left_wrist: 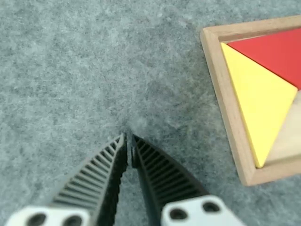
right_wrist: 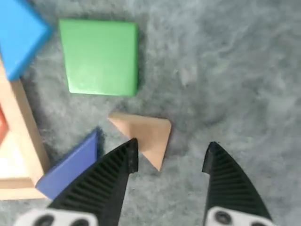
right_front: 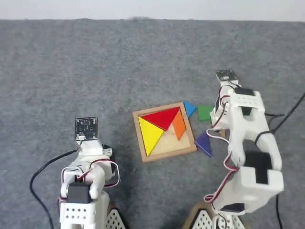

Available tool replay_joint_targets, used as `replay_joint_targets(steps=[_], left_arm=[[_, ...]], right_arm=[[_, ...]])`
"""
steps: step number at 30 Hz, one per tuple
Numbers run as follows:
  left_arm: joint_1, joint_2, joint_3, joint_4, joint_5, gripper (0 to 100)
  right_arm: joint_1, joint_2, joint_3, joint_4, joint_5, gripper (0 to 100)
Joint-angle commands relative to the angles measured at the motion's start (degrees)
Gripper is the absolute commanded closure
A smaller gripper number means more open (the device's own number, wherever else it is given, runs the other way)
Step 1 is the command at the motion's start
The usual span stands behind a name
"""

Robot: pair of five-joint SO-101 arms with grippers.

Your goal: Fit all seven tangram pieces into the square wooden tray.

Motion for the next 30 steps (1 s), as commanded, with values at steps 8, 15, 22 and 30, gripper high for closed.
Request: replay_joint_targets(steps=[8, 15, 22, 30], left_arm=[[-0.4, -1.1, -0.7, 0.1, -0.6, 99], [-0.4, -1.1, -0.7, 0.1, -0.6, 99], [-0.4, -1.1, -0.7, 0.1, -0.6, 99], [-0.4, -1.1, -0.7, 0.1, -0.6, 99]], right_arm=[[-4.9, 1.5, -1.8, -1.4, 1.4, 77.9], [-8.0, 1.5, -1.1, -0.7, 1.1, 77.9], [-8.7, -6.5, 4.3, -0.7, 1.1, 88.4], [-8.3, -12.8, 7.0, -0.6, -1.8, 98.2]])
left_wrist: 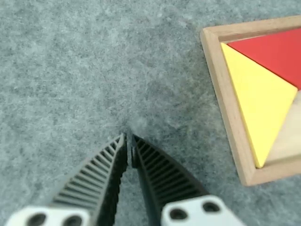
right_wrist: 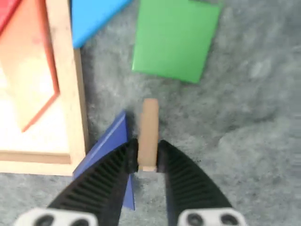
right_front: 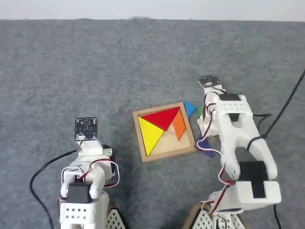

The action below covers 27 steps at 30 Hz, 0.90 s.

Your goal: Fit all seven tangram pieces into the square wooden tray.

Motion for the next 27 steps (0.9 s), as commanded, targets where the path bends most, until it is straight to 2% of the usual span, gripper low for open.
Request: replay_joint_targets(steps=[1, 5, 11, 14, 21, 27], left_arm=[[-0.4, -1.1, -0.7, 0.1, -0.6, 99], [-0.4, -1.1, -0.7, 0.1, -0.6, 99], [-0.4, -1.1, -0.7, 0.1, -0.6, 99], [-0.4, -1.1, -0.7, 0.1, -0.6, 99], [-0.4, -1.1, -0.7, 0.1, -0.6, 99], [-0.4, -1.1, -0.7, 0.1, -0.6, 99]], right_arm=[[-0.5, -4.8, -1.1, 0.4, -2.3, 99.1], [-1.8, -8.2, -6.8, 6.5, -2.9, 99.1], [-10.6, -9.1, -14.3, 10.1, -8.1, 99.1], [-14.5, -4.3, -16.9, 10.0, -8.7, 99.0], [-16.0, 13.2, -27.4, 10.0, -12.3, 99.1], [-19.6, 17.5, -29.4, 10.5, -12.6, 98.8]])
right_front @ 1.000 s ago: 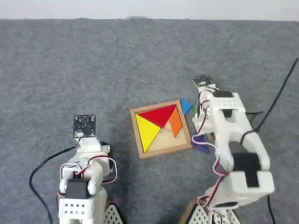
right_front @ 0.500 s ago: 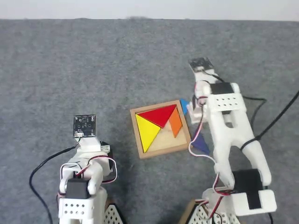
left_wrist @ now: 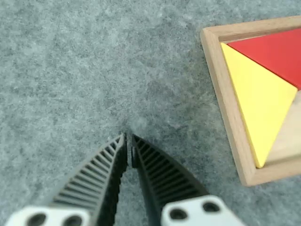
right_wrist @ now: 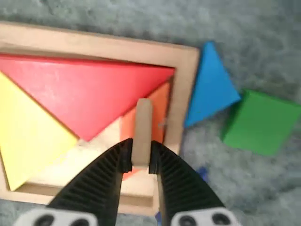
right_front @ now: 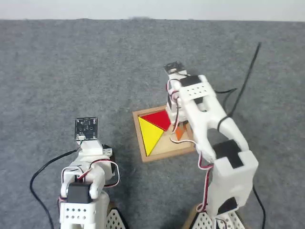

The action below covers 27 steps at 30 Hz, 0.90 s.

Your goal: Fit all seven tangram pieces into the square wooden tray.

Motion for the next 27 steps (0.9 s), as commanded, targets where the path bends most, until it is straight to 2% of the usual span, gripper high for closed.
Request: replay_joint_targets(steps=[1, 10, 27], left_arm=[[-0.4, -1.1, -0.7, 0.1, -0.6, 99], [-0.4, -1.1, -0.7, 0.1, -0.6, 99], [-0.4, -1.1, -0.7, 0.1, -0.6, 99]], right_arm=[[-2.9, -0.7, -3.3, 1.1, -0.9, 98.7], [-7.6, -0.7, -3.1, 3.4, -0.6, 82.0], [-11.9, -1.7, -2.8, 2.4, 0.4, 81.8]])
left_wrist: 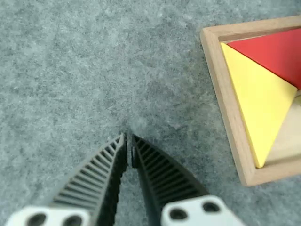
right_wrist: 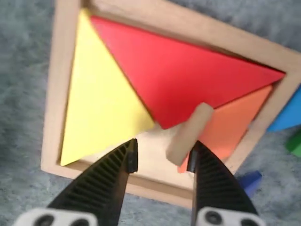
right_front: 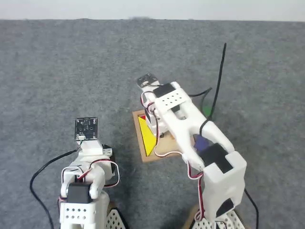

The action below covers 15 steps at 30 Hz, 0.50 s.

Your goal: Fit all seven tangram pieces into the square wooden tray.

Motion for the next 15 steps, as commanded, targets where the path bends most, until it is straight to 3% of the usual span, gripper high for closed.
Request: replay_joint_targets(steps=[1, 8, 15], left_arm=[[-0.4, -1.1, -0.7, 0.1, -0.6, 99], [-0.4, -1.1, -0.7, 0.1, -0.6, 99], [-0.4, -1.1, -0.7, 0.1, -0.6, 99]], right_arm=[[-0.6, -2.0, -2.4, -1.1, 0.6, 81.8], [-0.7, -5.8, -2.0, -1.5, 0.4, 81.8], [-4.9, -13.8, 9.1, -13.6, 0.7, 81.9]])
